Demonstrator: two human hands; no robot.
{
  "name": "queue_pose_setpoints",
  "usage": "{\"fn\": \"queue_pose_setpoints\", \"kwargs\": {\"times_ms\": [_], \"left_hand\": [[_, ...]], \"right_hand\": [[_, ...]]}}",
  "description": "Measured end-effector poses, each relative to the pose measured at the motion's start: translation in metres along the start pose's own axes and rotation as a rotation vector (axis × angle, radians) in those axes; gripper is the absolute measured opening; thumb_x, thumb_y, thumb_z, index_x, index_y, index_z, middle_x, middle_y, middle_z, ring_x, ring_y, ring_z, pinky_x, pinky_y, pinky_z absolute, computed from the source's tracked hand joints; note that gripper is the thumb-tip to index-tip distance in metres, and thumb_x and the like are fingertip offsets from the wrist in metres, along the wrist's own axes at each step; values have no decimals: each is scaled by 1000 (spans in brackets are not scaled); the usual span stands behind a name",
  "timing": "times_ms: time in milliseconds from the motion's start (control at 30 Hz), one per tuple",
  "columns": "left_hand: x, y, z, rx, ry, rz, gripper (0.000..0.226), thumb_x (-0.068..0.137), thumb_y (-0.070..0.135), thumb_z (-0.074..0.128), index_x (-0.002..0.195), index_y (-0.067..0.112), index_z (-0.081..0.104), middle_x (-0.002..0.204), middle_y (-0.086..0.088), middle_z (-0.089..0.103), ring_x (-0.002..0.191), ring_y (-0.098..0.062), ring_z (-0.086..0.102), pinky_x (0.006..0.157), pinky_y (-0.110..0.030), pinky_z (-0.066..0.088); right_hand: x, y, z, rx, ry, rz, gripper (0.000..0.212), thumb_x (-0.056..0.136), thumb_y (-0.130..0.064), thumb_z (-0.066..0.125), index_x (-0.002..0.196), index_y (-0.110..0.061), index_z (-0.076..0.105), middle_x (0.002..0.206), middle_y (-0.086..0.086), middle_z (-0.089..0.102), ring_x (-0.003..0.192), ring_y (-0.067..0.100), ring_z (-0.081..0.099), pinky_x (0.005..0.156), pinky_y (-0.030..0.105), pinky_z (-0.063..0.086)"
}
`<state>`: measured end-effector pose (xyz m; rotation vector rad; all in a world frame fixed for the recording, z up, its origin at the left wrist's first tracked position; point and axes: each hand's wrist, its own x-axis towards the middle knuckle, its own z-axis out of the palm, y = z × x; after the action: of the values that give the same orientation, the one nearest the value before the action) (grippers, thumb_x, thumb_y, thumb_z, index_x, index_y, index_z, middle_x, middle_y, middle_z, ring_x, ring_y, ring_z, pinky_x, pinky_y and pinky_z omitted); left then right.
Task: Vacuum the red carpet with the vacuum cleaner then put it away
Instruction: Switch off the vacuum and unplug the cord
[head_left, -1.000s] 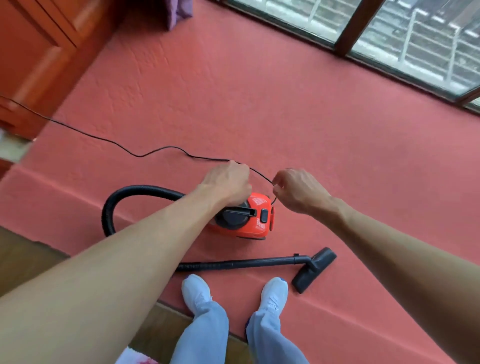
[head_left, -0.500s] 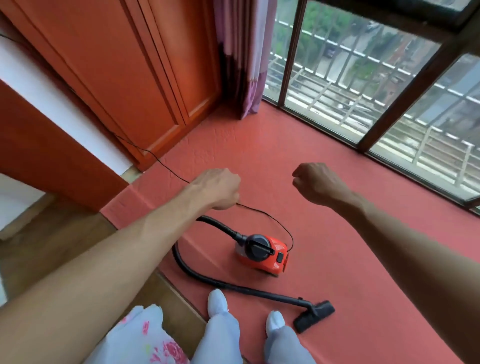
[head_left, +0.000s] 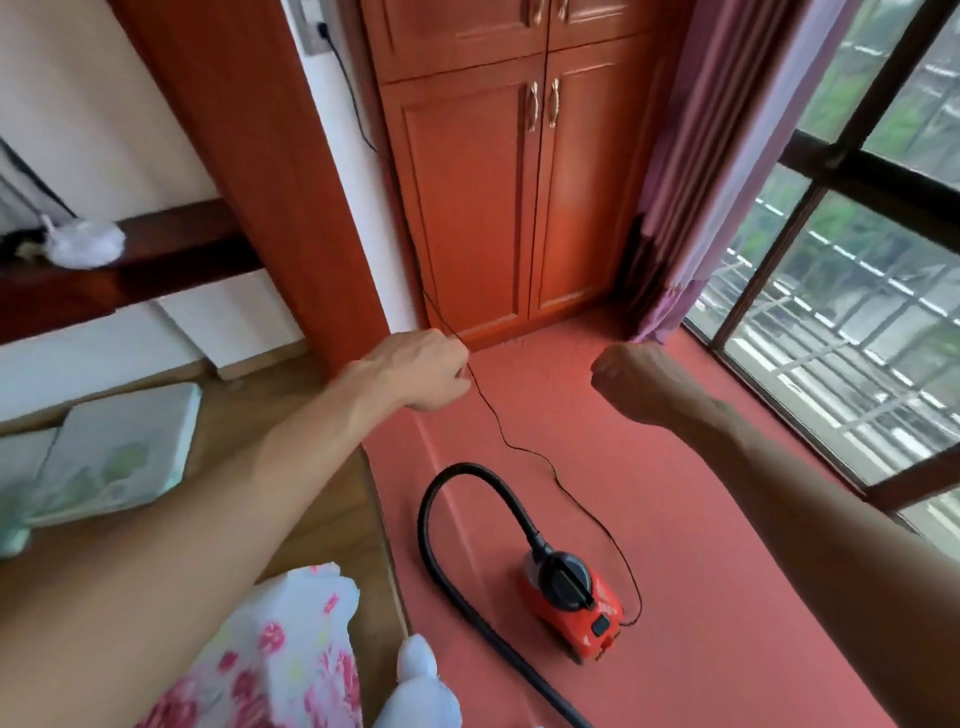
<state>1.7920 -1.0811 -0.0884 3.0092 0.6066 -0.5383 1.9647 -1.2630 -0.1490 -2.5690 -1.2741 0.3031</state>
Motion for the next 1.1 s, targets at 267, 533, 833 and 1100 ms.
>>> {"fn": "queue_pose_setpoints", "kwargs": {"times_ms": [267, 533, 833, 1100], "left_hand": [[-57, -78, -7, -139, 79, -195, 26, 100, 38, 50, 107, 19, 65, 100, -4, 64, 83, -21, 61, 71, -35, 52], [-82, -182, 5, -204, 125, -247, 23, 101, 36, 52, 102, 17, 66, 99, -1, 66, 83, -17, 63, 71, -32, 53], [-72, -318, -2, -184, 174, -201, 22, 100, 36, 53, 96, 18, 65, 93, 1, 68, 79, -14, 64, 65, -29, 51], [-23, -383, -1, -198, 191, -179, 21, 100, 39, 53, 96, 22, 65, 93, 4, 69, 79, -11, 65, 68, -28, 53]], "right_hand": [[43, -111, -17, -28, -8, -218, 27, 92, -16, 49, 98, -2, 71, 94, 16, 71, 88, 35, 67, 78, 43, 57], [93, -223, -7, -56, -47, -269, 27, 94, -13, 47, 101, -1, 70, 103, 13, 71, 90, 30, 69, 80, 44, 59], [154, -318, 7, -76, -32, -223, 27, 93, -13, 47, 99, -1, 70, 100, 14, 70, 89, 29, 69, 78, 44, 59], [217, -330, 13, -181, -59, -183, 25, 96, -18, 48, 102, -8, 71, 102, 8, 70, 86, 22, 68, 75, 35, 59]]}}
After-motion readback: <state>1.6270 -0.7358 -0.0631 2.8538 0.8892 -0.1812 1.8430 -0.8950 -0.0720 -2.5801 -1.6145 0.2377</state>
